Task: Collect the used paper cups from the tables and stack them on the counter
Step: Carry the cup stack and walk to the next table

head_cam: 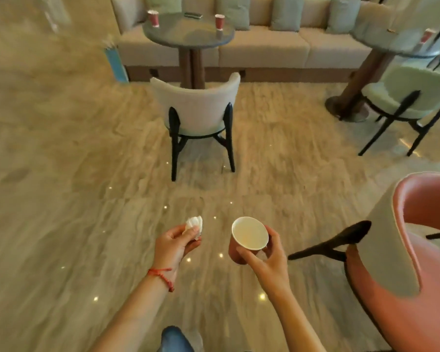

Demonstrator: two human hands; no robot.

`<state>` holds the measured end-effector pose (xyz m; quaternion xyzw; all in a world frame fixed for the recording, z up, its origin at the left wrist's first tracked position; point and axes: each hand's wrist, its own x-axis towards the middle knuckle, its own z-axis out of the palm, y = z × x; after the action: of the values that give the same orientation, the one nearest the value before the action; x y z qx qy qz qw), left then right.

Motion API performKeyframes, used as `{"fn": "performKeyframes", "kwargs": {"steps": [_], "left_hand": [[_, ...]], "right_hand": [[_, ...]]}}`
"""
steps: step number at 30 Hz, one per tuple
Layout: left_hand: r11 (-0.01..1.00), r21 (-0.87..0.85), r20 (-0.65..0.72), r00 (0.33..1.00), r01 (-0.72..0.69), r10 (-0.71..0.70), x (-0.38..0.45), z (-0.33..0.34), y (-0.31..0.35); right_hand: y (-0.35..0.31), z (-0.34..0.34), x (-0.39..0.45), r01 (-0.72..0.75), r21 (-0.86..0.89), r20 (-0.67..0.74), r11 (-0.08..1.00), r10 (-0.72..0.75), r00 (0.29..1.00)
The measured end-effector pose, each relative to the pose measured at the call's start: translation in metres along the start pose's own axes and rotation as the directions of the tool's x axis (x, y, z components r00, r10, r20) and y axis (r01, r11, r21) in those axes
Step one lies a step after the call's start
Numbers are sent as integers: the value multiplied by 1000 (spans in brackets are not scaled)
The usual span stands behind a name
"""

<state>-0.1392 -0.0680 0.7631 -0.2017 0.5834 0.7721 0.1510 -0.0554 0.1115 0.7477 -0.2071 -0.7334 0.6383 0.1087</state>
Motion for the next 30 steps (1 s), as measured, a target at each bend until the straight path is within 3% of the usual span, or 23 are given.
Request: {"fn": "performKeyframes", "kwargs": {"steps": [11, 30], "left_hand": [[992, -91, -237, 969, -89, 65, 81, -92, 65], [983, -162, -434, 901, -92, 12, 347, -79, 188]], "right_hand": [[-28, 139, 86, 26, -47, 266, 999, -13, 964], [-69, 306, 393, 83, -65, 471, 994, -42, 881]]}}
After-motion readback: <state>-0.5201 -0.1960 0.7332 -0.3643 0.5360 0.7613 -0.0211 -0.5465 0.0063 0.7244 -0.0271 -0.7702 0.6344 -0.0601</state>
